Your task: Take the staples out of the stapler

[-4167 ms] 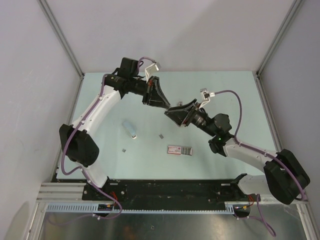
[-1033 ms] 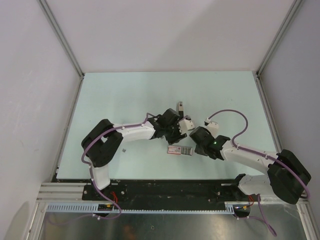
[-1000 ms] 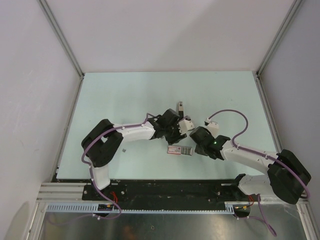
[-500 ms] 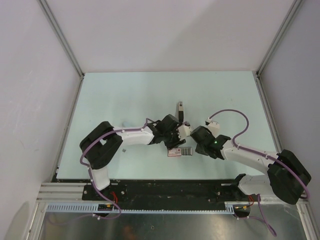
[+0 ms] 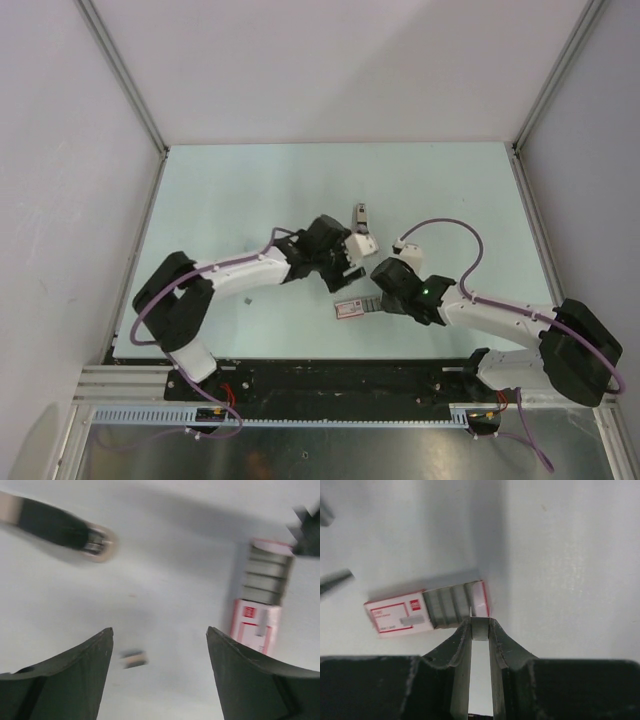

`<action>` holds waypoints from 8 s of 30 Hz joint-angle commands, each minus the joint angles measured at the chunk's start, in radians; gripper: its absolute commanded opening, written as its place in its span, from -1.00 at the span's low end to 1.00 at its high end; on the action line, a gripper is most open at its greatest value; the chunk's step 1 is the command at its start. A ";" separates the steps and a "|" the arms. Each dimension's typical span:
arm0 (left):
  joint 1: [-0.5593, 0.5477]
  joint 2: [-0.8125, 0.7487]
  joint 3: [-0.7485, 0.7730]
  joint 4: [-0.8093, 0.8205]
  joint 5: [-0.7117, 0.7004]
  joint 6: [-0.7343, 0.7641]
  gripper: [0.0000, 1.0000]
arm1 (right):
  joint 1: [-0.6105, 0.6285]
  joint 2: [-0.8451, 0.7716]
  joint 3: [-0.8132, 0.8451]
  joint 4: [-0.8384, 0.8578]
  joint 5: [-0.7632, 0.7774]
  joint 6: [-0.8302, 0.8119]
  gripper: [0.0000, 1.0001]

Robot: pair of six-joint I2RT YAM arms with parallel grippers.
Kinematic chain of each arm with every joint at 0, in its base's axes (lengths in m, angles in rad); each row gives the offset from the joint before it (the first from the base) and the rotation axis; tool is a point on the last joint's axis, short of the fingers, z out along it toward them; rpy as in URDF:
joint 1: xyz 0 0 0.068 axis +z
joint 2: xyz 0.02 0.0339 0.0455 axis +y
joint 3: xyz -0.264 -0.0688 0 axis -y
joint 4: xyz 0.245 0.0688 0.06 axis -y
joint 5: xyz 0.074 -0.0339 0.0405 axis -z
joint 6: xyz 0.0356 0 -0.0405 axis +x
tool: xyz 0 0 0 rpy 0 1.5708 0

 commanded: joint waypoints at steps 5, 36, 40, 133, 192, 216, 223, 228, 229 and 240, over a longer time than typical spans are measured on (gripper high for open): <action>0.227 -0.228 0.194 -0.164 0.069 -0.024 0.97 | 0.097 0.109 0.160 0.008 -0.002 -0.098 -1.00; 0.396 -0.449 0.045 -0.286 0.163 -0.059 0.99 | 0.137 0.282 0.271 -0.109 -0.011 -0.134 -1.00; 0.396 -0.446 0.046 -0.287 0.165 -0.060 0.99 | 0.138 0.294 0.271 -0.109 -0.008 -0.142 -1.00; 0.396 -0.454 0.049 -0.306 0.216 -0.064 0.99 | 0.029 0.278 0.198 -0.014 -0.189 -0.229 -0.40; 0.395 -0.457 0.038 -0.310 0.226 -0.065 0.99 | 0.020 0.232 0.181 -0.007 -0.155 -0.226 -0.87; 0.396 -0.461 0.037 -0.310 0.232 -0.065 0.99 | 0.030 0.167 0.139 0.011 -0.157 -0.222 -0.87; 0.396 -0.463 0.037 -0.311 0.230 -0.064 0.99 | 0.017 0.192 0.143 0.021 -0.189 -0.241 -0.87; 0.396 -0.461 0.037 -0.311 0.230 -0.063 0.99 | 0.012 0.208 0.147 0.026 -0.204 -0.251 -0.87; 0.396 -0.461 0.038 -0.311 0.230 -0.063 0.99 | 0.009 0.212 0.149 0.026 -0.209 -0.252 -0.87; 0.396 -0.464 0.040 -0.313 0.231 -0.062 0.99 | -0.014 0.233 0.158 0.029 -0.232 -0.266 -0.63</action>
